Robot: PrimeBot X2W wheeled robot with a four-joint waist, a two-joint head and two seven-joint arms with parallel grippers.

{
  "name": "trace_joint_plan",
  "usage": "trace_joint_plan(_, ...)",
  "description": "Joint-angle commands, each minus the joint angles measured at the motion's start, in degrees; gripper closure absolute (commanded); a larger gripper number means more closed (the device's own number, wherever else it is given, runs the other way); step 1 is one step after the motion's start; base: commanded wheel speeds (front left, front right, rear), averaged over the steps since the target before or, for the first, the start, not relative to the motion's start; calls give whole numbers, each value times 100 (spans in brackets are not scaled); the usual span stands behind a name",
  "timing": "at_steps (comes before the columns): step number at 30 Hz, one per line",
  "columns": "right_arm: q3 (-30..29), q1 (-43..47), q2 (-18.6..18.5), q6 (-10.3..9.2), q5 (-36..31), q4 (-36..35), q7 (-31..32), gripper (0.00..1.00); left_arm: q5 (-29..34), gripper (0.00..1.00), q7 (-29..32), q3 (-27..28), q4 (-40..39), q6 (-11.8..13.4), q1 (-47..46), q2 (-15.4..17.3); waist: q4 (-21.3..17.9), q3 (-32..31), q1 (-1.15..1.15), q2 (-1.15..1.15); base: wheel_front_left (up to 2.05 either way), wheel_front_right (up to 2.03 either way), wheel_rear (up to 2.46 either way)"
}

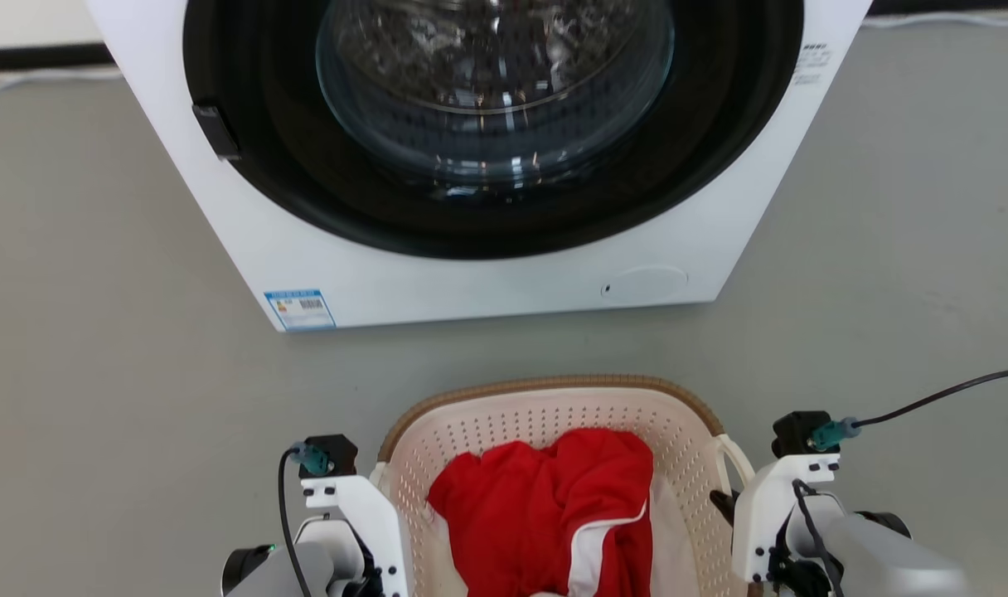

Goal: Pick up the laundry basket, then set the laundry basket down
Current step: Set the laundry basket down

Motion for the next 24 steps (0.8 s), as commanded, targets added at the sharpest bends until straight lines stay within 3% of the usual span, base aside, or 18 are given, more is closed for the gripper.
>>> trace_joint_plan(1, -1, -93, -116, 43, 39, -89, -123, 100, 48, 100, -116, 58, -29, 23, -259, 104, 21, 175, 0, 0, 0, 0, 0)
trace_joint_plan(24, 2, -865, -632, 43, 89, -466, -959, 100, 63, 100, -918, -72, -368, 522, -1271, 96, 149, 2008, 0, 0, 0, 0, 0)
